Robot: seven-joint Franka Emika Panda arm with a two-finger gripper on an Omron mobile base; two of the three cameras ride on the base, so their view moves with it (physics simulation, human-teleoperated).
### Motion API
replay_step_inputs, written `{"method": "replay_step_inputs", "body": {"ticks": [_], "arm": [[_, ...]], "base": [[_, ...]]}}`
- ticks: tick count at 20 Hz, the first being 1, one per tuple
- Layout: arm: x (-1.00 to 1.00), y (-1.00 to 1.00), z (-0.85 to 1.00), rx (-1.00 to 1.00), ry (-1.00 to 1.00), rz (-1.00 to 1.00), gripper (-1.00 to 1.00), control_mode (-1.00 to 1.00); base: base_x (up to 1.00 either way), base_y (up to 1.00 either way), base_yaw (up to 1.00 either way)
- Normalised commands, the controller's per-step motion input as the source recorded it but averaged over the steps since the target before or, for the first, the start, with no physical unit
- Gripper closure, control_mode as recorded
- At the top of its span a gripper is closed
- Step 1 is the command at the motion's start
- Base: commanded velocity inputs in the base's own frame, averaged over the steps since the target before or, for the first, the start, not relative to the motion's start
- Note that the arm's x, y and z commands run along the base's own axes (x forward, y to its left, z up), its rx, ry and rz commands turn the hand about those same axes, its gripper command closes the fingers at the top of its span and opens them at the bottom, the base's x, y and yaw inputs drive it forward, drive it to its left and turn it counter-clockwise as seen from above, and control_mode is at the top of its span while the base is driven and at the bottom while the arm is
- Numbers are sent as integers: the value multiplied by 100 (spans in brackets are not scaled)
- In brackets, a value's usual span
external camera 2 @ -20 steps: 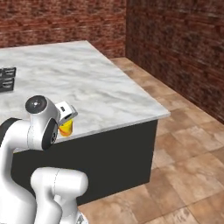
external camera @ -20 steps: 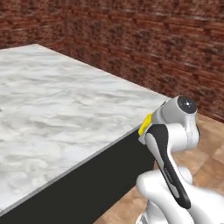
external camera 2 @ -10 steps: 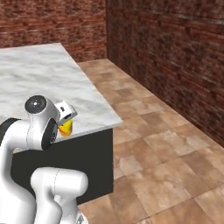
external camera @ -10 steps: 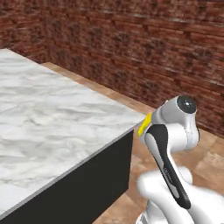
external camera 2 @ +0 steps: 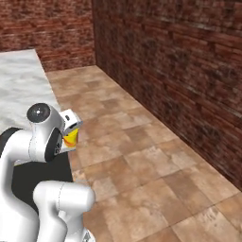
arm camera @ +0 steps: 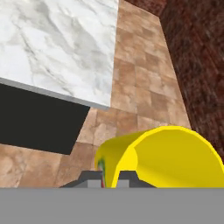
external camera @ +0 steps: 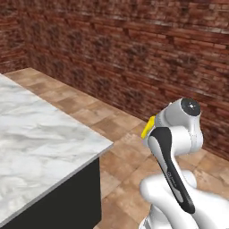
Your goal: Place the pitcher and cup on the dining counter for serving.
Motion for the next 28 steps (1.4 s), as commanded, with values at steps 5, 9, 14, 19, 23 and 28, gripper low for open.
{"method": "replay_step_inputs", "body": {"ticks": [5,9,14,19,23,28], "arm": [[0,0,0,0,0,0,100,100],[0,0,0,0,0,0,100,100],[0,0,0,0,0,0,100,100],[0,0,0,0,0,0,100,100],[0,0,0,0,0,0,100,100],[0,0,0,0,0,0,100,100]], "base": [[52,-100,-7],[54,-100,0],[60,-100,11],[77,-99,37],[68,-70,63],[70,-51,73]]}}
